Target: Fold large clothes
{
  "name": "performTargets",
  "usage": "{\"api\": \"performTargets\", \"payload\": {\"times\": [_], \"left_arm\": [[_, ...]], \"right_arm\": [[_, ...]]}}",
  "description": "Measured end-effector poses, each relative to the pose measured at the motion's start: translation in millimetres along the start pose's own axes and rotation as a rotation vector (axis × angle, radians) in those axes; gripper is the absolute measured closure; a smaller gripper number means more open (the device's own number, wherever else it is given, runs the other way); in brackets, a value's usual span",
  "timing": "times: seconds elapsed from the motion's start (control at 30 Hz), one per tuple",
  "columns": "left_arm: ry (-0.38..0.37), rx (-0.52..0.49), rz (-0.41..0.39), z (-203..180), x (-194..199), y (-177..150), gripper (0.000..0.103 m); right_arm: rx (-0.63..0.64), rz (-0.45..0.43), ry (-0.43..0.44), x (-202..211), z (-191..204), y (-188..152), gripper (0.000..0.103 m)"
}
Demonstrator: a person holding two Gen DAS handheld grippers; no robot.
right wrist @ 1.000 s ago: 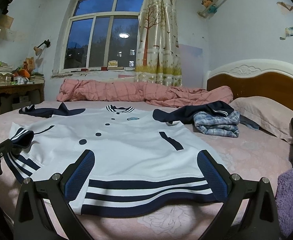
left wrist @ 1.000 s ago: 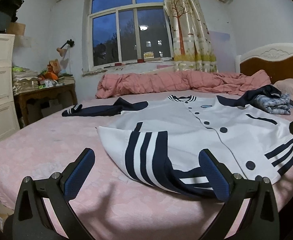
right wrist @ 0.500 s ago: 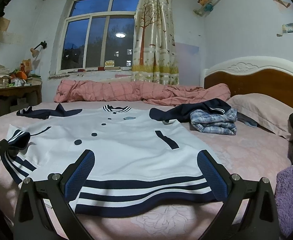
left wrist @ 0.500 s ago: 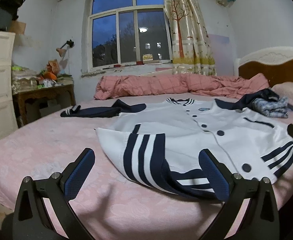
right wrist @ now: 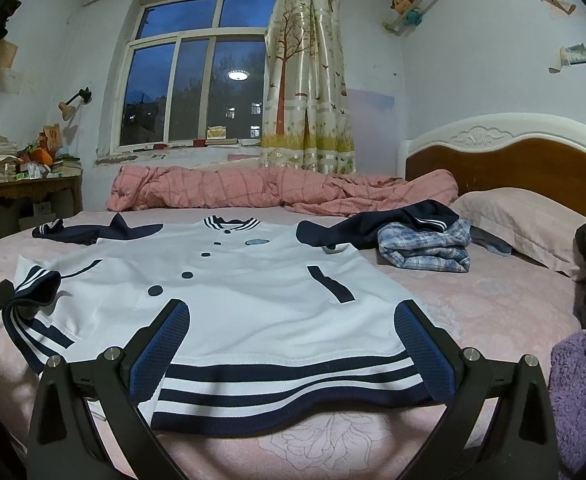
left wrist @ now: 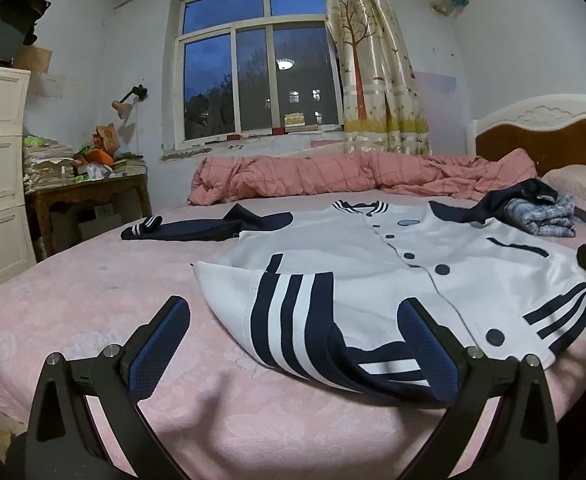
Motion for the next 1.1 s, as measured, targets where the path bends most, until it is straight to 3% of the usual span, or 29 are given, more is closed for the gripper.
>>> {"api": "performTargets", "payload": {"times": [0.5,0.63,0.9,1.0,1.1], "left_arm": [[-0.06,-0.065,-0.047,-21,9,5,0.006],[-0.039,-0.133,-0.103,-30,20,11,0.012],[-0.07,-0.061,-0.213,-28,42,30,0.016],[-0.074,-0.056,-0.193,-29,43,29,0.017],[-0.055,-0.061,-0.106,-31,37,14,0.019]], "right_arm": [[-0.064,0.006,0.005,1,-11,5,0.0],[-0.094,0.043,0.037,1,-16,3,0.0],[-0.155,0.056,0.102,12,-23,-8,0.009],[-0.171,0.047,0.127,19,-26,-9,0.016],[-0.233,0.066,0.162,31,-26,-15,0.017]]}}
Point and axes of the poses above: each gripper's, at about its wrist camera, not at the fingertips, and x roughly against the way its jaws point, z to its left, y to its top, the point moved 5 cm from there along -x, roughly the way its jaws point, and after that the axes turned 15 degrees about -z, right-handed, at the moved point
